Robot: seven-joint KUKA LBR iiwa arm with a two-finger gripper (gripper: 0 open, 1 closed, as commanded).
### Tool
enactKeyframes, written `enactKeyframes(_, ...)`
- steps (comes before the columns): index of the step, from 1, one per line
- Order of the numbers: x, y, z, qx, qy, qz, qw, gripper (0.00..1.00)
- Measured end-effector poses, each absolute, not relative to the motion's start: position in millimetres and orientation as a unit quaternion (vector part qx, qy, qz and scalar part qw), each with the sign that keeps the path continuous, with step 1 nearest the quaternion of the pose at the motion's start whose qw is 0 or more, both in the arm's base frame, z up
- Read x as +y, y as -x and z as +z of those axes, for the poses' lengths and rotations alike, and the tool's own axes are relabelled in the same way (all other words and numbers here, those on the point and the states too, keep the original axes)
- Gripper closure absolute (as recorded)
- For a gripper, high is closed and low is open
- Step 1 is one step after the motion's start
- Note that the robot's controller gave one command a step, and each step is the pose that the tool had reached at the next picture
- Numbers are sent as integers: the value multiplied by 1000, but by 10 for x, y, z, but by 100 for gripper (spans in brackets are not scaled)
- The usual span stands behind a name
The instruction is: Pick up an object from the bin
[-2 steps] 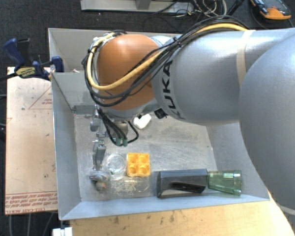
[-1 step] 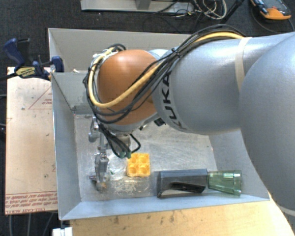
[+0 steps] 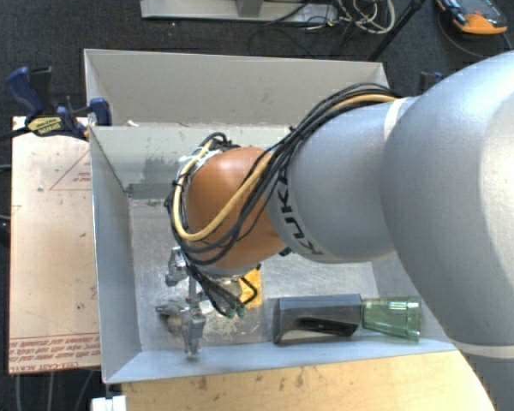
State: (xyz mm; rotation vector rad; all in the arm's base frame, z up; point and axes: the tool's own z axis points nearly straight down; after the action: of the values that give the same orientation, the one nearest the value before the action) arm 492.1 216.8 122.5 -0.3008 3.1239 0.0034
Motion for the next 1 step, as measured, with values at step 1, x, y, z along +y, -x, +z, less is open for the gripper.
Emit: enactKeyframes(1,1976,-4924,756,999,52,3,7,100)
